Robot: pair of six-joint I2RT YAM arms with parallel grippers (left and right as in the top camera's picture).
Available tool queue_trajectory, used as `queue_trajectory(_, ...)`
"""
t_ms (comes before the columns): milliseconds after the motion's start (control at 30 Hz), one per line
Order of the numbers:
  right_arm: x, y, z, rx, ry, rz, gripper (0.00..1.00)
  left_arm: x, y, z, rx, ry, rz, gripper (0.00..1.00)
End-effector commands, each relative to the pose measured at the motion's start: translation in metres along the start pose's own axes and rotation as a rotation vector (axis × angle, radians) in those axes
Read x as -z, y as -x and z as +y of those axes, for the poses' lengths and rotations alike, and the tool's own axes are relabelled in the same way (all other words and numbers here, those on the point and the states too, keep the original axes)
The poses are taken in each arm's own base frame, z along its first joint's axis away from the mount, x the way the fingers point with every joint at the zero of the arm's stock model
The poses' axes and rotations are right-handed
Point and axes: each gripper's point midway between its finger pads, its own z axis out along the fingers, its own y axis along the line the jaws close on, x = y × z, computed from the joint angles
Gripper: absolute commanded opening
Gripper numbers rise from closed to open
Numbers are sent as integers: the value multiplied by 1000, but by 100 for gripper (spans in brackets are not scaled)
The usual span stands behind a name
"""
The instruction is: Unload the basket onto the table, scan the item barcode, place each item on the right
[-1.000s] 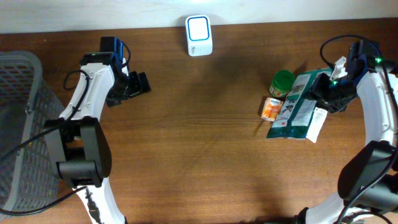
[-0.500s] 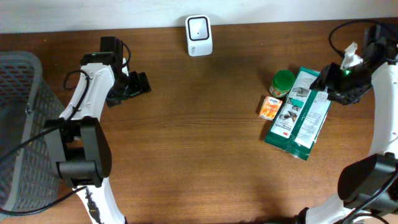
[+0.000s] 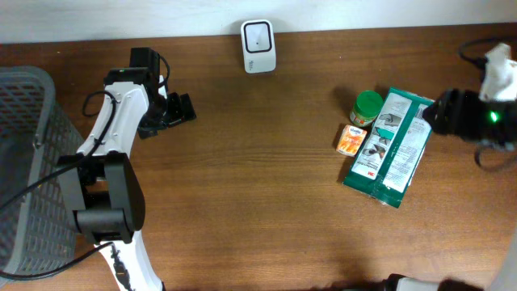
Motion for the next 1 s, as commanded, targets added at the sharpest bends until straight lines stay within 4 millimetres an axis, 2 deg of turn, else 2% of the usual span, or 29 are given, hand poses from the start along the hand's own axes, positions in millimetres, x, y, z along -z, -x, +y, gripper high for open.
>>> queue_trajectory(0, 38, -14, 13, 46, 6, -99, 99, 9, 6, -1, -5, -5, -27, 99)
queue_trajectory(200, 65, -30, 22, 69, 5, -173, 98, 9, 6, -1, -5, -5, -27, 99)
queue_trajectory(333, 65, -33, 17, 65, -21, -166, 98, 9, 6, -1, -5, -5, -27, 99)
queue_trajectory(700, 72, -36, 21, 241, -33, -229, 98, 9, 6, -1, -4, -4, -27, 99)
queue_trajectory(800, 64, -28, 23, 298, -38, -337, 98, 9, 6, 0, -4, -4, -27, 99)
queue_trajectory(967, 21, -27, 26, 405, -20, -557, 98, 9, 6, 0, -4, -4, -27, 99)
